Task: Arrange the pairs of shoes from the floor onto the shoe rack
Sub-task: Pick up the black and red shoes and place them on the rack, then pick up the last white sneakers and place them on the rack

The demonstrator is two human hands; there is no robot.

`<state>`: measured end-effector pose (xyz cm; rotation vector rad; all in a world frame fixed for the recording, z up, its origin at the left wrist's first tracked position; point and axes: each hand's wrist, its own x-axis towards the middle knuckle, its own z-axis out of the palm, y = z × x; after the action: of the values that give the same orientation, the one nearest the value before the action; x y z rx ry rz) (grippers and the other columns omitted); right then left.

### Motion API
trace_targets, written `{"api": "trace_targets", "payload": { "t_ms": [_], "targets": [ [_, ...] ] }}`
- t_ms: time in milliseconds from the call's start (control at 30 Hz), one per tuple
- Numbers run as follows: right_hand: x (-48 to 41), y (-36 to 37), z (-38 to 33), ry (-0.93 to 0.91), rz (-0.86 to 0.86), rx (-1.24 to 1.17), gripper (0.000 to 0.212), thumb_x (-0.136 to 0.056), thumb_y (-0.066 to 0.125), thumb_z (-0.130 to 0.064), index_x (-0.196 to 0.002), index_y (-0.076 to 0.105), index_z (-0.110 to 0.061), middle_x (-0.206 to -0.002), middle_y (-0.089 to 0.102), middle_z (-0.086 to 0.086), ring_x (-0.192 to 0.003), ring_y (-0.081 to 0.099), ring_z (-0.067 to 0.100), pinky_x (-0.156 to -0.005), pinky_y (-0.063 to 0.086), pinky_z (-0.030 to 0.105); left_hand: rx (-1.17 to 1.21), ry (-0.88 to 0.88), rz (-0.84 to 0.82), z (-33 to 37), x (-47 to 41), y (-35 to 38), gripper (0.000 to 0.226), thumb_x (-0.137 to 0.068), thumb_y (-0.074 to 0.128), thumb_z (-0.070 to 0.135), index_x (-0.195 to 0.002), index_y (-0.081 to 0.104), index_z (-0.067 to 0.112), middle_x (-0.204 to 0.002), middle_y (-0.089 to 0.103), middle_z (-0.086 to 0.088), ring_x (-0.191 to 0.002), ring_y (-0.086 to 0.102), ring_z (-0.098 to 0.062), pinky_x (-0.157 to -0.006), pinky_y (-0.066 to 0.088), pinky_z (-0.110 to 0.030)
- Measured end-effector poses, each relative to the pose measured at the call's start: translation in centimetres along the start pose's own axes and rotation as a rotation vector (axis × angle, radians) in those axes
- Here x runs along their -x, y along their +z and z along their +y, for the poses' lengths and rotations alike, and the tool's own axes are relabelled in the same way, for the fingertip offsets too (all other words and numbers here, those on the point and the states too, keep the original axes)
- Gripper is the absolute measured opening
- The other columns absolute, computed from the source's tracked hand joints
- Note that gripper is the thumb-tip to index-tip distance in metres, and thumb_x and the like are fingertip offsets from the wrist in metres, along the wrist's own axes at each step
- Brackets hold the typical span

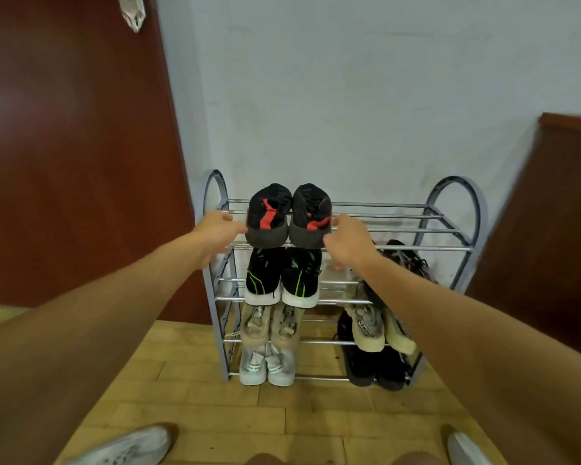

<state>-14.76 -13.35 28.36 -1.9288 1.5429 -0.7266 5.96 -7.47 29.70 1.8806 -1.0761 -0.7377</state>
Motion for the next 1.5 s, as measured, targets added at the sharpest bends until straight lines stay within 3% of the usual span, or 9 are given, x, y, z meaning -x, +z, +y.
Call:
{"api": "trace_targets", "payload": {
  "t_ms": [167, 367, 467, 600, 733, 967, 1167, 1367, 1500],
  "targets": [
    [5.7, 1.9, -2.4, -0.164, -0.212, 0.274, 0.048, -0.090, 0.048, -0.012, -0.137, 0.041, -0.005, -0.119, 0.058, 0.020, -0.095, 0.061, 0.035, -0.075, 0.055, 0.042, -0.089, 0.006, -0.017, -1.5, 6.8, -4.0, 0.049, -0.091, 0.058, 0.019, -0.137, 0.046, 0.009, -0.125, 0.055, -0.010, -0.107, 0.056, -0.023, -0.085, 0.049, -0.033],
    [11.9, 6.8, -5.8, -0.305, -0.516, 0.419, 0.035, -0.094, 0.043, -0.010, -0.119, 0.061, 0.006, -0.116, 0.064, 0.024, -0.087, 0.067, 0.038, -0.065, 0.057, 0.040, -0.358, -0.077, -0.153, -6.1, 12.9, -8.4, 0.035, -0.092, 0.057, 0.021, -0.126, 0.058, 0.013, -0.113, 0.059, -0.005, -0.101, 0.056, -0.019, -0.085, 0.048, -0.030],
    [13.6, 9.9, -7.0, -0.388, -0.597, 0.508, 0.035, -0.094, 0.041, -0.009, -0.112, 0.067, 0.007, -0.115, 0.067, 0.022, -0.097, 0.068, 0.036, -0.076, 0.057, 0.040, -0.419, -0.125, -0.182, -9.9, 13.8, -10.2, 0.033, -0.091, 0.058, 0.022, -0.123, 0.061, 0.013, -0.121, 0.061, -0.005, -0.100, 0.056, -0.019, -0.085, 0.047, -0.031],
    [14.0, 15.3, -7.6, -0.443, -0.658, 0.556, 0.032, -0.087, 0.045, -0.009, -0.107, 0.069, 0.000, -0.110, 0.069, 0.017, -0.086, 0.071, 0.032, -0.073, 0.059, 0.040, -0.403, -0.197, -0.212, -15.7, 13.6, -11.7, 0.031, -0.091, 0.055, 0.022, -0.118, 0.064, 0.008, -0.115, 0.060, -0.007, -0.093, 0.052, -0.021, -0.079, 0.043, -0.032],
    [13.8, 21.6, -7.3, -0.472, -0.784, 0.621, 0.034, -0.089, 0.048, -0.016, -0.116, 0.065, -0.005, -0.119, 0.065, 0.016, -0.103, 0.066, 0.033, -0.090, 0.056, 0.045, -0.364, -0.328, -0.235, -22.7, 11.5, -12.1, 0.035, -0.094, 0.053, 0.020, -0.125, 0.060, 0.006, -0.128, 0.058, -0.010, -0.103, 0.055, -0.023, -0.083, 0.043, -0.031],
    [11.5, 33.4, -2.8, -0.423, -1.037, 0.700, 0.035, -0.094, 0.046, -0.016, -0.126, 0.058, -0.006, -0.130, 0.059, 0.018, -0.116, 0.059, 0.035, -0.098, 0.050, 0.047, -0.472, -0.485, -0.252, -36.2, 6.1, -10.9, 0.029, -0.094, 0.053, 0.019, -0.122, 0.055, 0.012, -0.123, 0.052, -0.011, -0.098, 0.053, -0.022, -0.066, 0.045, -0.016],
    [10.8, 42.4, 3.7, -0.303, -1.129, 0.608, 0.042, -0.095, 0.046, -0.019, -0.136, 0.050, -0.009, -0.131, 0.057, 0.014, -0.113, 0.059, 0.030, -0.089, 0.050, 0.035, -0.776, -0.481, -0.436, -48.1, 2.6, -9.4, 0.065, -0.094, 0.048, 0.021, -0.152, 0.018, 0.030, -0.143, 0.035, -0.017, -0.118, 0.051, -0.038, -0.094, 0.046, -0.046],
    [11.1, 47.5, 8.9, -0.143, -1.223, 0.588, 0.050, -0.092, 0.047, -0.018, -0.142, 0.041, -0.016, -0.142, 0.050, 0.012, -0.126, 0.052, 0.029, -0.099, 0.047, 0.035, -0.623, -0.727, -0.205, -56.2, 0.1, -7.5, 0.066, -0.095, 0.044, 0.033, -0.152, 0.013, 0.019, -0.155, 0.024, -0.016, -0.137, 0.033, -0.038, -0.111, 0.031, -0.050],
    [10.3, 47.9, 9.8, -0.089, -1.201, 0.566, 0.047, -0.092, 0.049, -0.021, -0.139, 0.047, -0.017, -0.139, 0.054, 0.011, -0.124, 0.054, 0.028, -0.099, 0.048, 0.035, -0.731, -0.830, -0.126, -58.7, 0.2, -6.0, 0.051, -0.097, 0.040, 0.026, -0.144, 0.032, 0.010, -0.148, 0.034, -0.017, -0.135, 0.033, -0.037, -0.111, 0.030, -0.046]
  ]
}}
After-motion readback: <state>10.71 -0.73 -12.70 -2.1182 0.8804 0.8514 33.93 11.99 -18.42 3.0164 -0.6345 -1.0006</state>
